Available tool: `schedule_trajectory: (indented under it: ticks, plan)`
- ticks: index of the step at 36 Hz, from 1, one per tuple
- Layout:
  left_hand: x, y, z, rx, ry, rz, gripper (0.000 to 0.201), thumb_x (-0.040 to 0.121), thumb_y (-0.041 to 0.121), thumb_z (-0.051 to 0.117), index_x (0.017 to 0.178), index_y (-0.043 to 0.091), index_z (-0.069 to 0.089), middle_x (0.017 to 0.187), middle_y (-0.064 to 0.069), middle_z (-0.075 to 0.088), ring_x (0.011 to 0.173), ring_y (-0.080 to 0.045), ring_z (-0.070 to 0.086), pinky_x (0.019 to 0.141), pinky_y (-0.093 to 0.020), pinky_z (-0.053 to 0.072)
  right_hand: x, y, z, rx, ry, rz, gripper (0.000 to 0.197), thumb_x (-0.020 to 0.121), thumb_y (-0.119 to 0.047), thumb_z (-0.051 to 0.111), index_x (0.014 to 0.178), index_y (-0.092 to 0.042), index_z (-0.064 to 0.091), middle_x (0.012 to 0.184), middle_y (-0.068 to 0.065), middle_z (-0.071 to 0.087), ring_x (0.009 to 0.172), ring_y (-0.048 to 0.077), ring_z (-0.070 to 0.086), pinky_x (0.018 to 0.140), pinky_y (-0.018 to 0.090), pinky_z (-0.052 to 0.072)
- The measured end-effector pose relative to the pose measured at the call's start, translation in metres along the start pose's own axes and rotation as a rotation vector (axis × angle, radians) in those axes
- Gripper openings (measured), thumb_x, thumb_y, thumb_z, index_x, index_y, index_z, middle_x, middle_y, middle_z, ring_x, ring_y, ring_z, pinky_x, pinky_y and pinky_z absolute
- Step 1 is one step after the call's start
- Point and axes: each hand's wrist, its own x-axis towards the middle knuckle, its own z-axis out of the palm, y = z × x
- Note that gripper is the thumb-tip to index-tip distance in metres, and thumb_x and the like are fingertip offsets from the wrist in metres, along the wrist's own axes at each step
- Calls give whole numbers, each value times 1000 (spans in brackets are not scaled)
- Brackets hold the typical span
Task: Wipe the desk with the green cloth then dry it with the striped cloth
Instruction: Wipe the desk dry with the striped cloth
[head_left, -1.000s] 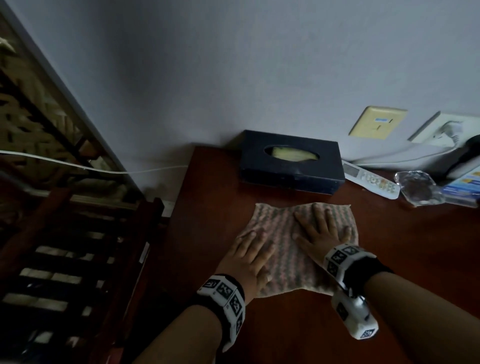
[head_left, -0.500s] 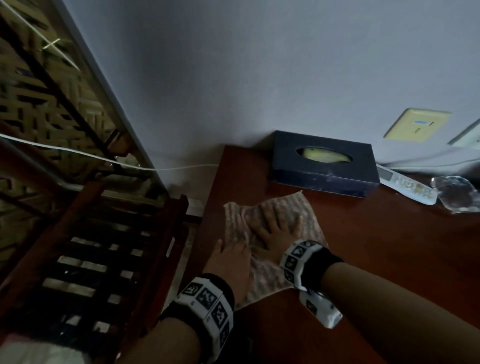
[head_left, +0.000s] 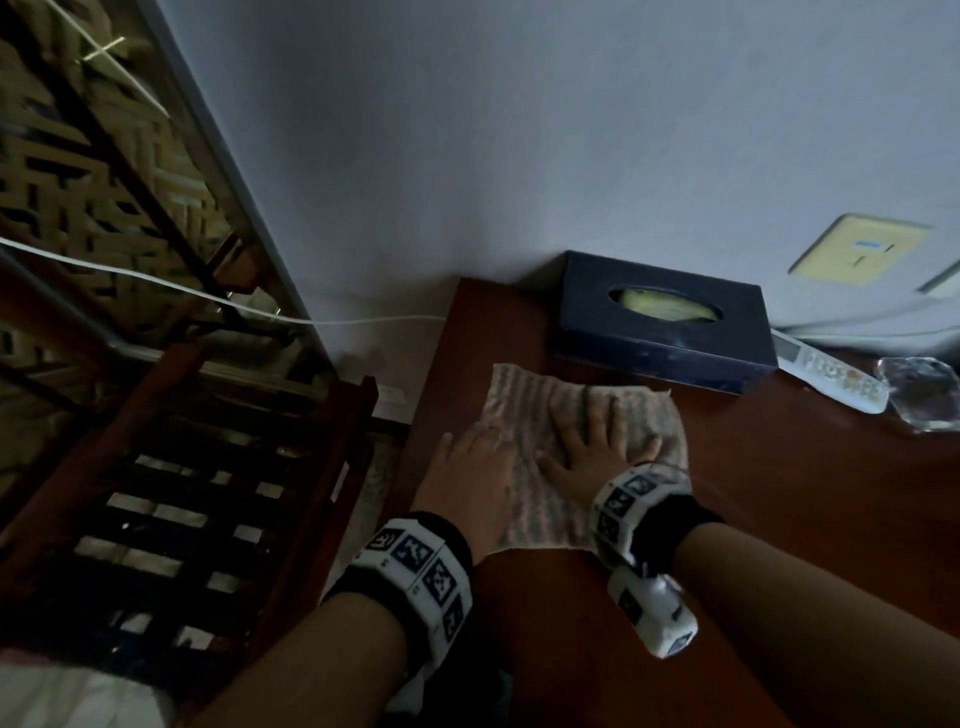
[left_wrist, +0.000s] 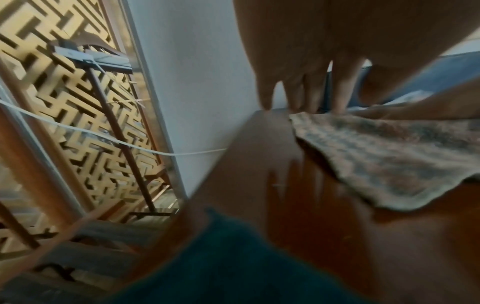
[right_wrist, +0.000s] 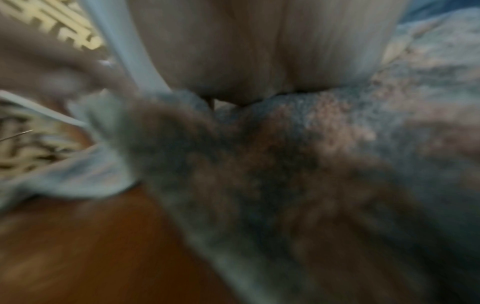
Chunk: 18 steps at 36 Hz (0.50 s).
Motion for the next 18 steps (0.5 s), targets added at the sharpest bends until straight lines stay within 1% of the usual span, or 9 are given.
schedule_trajectory:
  ticks: [3,6,8,10,12,14,15,17,18]
  plan:
    - [18,12,4,-170,-18,72,52,101,20,33,150,18,16,158,0,10,145,-15,7,117,-30,6,-13,-21,9,-80,-45,-33,65,94,-58,26,147,-42,-9,152,-1,-31,139,29,-29,100,72,-11]
    - [30,9,17,-131,-121,-1,55,102,26,29,151,21,6,159,3,-1,146,-18,-2,118,-36,1,-19,-27,15,-124,-65,-86,61,96,-53,19,148,-37,-7,152,-2,-31,139,27,-29,102,72,-13]
    - [29,1,28,7,-174,-15,58,100,45,18,151,27,-4,158,4,-11,146,-20,-10,116,-40,-4,-24,-20,25,-123,-64,-118,71,84,-66,6,148,-38,-8,152,-4,-30,136,21,-34,98,68,-20]
    - [24,-5,43,117,-187,19,75,79,69,-13,145,35,-18,155,6,-23,144,-21,-17,113,-42,-15,-30,-5,34,-57,-42,-159,93,63,-78,-7,148,-42,-2,148,-8,-35,131,15,-37,94,63,-29]
    - [20,-2,50,183,-144,53,78,69,70,-25,141,40,-22,155,4,-17,143,-22,-16,107,-44,-19,-34,10,45,-30,44,-179,95,64,-88,-8,146,-45,12,145,-12,-31,141,20,-21,96,60,-29]
    - [25,7,50,170,-159,23,78,72,65,-20,145,37,-17,158,4,-11,140,-19,-23,108,-47,-17,-42,18,35,2,67,-93,78,77,-82,0,140,-47,28,152,-8,-7,144,24,10,103,59,-18]
    - [31,12,52,162,-185,4,80,72,66,-17,146,36,-16,157,6,-16,138,-18,-29,109,-49,-18,-39,23,32,6,109,-64,74,77,-82,4,140,-49,24,151,-9,-6,144,21,6,102,59,-19]
    - [46,19,51,148,-218,-38,70,86,66,-2,147,33,-18,155,8,-24,139,-19,-31,111,-49,-18,-28,35,30,27,102,-56,80,67,-83,2,142,-55,0,144,-16,-29,136,13,-26,97,59,-29]
    - [53,22,46,150,-215,-35,66,93,61,5,146,32,-20,154,8,-27,139,-19,-31,111,-49,-18,-23,41,24,56,53,-43,81,65,-82,2,140,-56,-7,141,-17,-35,132,12,-33,97,60,-29]
